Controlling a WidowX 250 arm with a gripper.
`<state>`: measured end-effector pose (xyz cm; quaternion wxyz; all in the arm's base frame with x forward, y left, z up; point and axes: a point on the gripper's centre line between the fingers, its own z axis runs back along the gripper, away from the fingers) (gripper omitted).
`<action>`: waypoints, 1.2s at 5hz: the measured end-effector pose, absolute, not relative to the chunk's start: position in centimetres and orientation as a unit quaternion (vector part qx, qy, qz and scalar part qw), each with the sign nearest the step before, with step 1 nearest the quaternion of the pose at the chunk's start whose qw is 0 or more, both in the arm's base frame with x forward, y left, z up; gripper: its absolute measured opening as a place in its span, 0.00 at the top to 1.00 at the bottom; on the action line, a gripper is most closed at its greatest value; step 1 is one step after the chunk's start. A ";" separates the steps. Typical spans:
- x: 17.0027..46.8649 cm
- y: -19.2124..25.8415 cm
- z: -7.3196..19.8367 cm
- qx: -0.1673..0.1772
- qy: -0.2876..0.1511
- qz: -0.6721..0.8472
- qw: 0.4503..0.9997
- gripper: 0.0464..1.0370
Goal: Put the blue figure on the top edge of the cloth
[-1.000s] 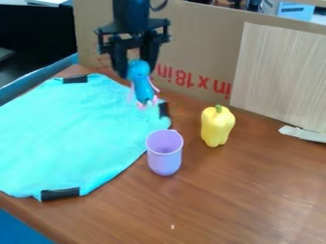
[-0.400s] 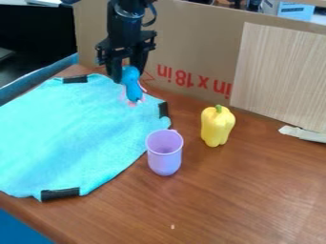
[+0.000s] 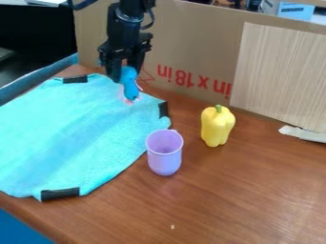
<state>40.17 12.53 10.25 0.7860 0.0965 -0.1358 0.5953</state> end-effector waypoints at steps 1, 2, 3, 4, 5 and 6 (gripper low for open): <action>40.6 13.0 8.4 0.116 -0.121 0.596 0.785 0.42; 40.8 13.2 7.6 0.127 -0.105 0.598 0.785 0.42; 41.0 13.2 7.4 0.136 -0.090 0.601 0.782 0.34; 41.1 13.7 6.4 0.141 -0.067 0.607 0.780 0.07; 41.0 13.8 6.4 0.138 -0.065 0.610 0.777 0.04; 41.0 13.9 6.6 0.138 -0.065 0.608 0.779 0.04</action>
